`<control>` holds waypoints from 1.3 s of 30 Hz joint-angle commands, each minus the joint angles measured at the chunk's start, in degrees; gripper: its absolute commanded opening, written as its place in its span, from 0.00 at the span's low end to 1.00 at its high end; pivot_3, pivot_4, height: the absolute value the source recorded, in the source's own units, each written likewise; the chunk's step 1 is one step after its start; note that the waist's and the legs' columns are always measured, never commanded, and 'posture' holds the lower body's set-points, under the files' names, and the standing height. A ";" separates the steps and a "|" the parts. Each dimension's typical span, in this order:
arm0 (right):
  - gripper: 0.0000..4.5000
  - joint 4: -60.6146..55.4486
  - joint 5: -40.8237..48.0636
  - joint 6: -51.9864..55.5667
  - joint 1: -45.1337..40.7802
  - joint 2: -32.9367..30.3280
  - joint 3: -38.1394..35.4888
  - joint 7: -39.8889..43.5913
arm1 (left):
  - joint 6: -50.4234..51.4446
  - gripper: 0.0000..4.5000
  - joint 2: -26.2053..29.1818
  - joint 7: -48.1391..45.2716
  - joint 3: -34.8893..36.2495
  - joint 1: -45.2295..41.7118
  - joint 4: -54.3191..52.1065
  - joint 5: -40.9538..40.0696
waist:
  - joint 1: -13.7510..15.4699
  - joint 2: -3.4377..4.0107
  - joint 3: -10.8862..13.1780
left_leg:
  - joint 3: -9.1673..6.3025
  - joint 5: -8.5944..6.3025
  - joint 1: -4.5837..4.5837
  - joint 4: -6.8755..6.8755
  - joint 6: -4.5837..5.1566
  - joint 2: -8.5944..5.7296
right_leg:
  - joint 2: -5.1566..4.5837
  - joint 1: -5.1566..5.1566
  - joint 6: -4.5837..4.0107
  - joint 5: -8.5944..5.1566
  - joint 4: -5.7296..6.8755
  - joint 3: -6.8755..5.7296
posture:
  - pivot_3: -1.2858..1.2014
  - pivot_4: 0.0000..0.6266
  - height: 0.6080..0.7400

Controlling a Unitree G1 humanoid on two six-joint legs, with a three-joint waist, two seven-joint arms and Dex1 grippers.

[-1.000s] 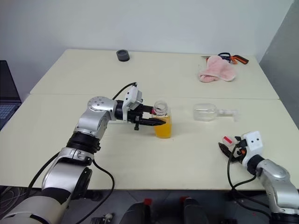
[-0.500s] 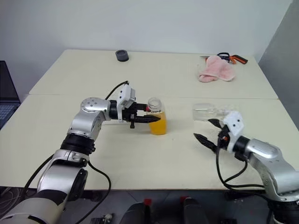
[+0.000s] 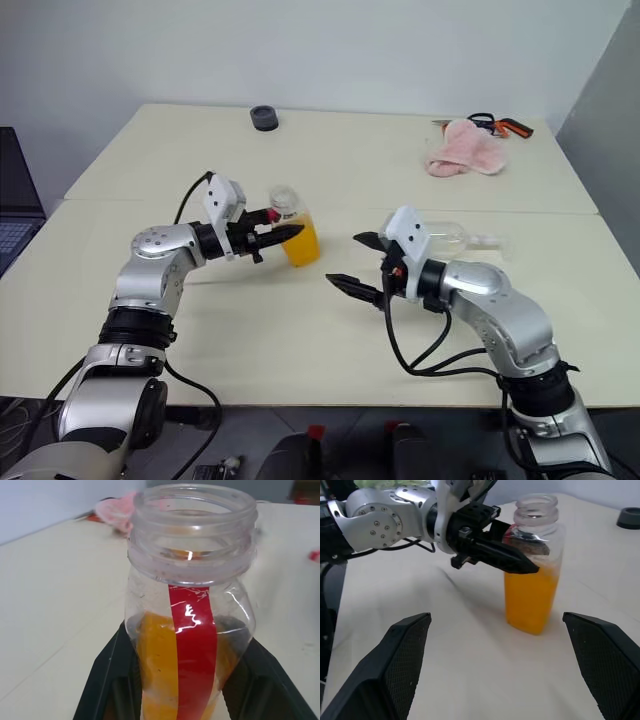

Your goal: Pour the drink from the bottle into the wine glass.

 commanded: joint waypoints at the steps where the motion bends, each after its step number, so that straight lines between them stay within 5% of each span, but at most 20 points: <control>1: 1.00 0.34 0.00 -1.14 -2.95 2.36 1.25 0.50 | -0.48 0.36 1.14 4.92 2.79 -0.02 -1.62 -0.14 | 0.01 0.00 0.00 | -0.01 0.00 0.00 0.00 0.00 0.00 | 0.00 0.00 0.00 0.00 0.00 -0.01 | 0.52 0.24 1.00; 21: 1.00 9.71 -4.37 -2.29 -11.54 15.19 5.21 -1.09 | 2.71 0.36 3.52 32.64 10.60 -0.47 6.69 1.77 | -0.45 -0.02 -0.02 | 0.05 0.01 0.08 0.00 -0.01 0.02 | 0.01 -0.14 -0.01 0.01 0.33 0.05 | 0.52 0.24 1.00; 39: 1.00 10.70 -6.90 -3.06 -12.56 18.03 6.95 -2.21 | 4.75 0.36 3.96 39.47 14.23 -2.58 14.90 0.04 | -0.80 -0.02 -0.04 | 0.13 0.01 0.26 0.00 -0.02 0.02 | 0.01 -0.14 -0.01 0.00 0.53 0.12 | 0.52 0.24 1.00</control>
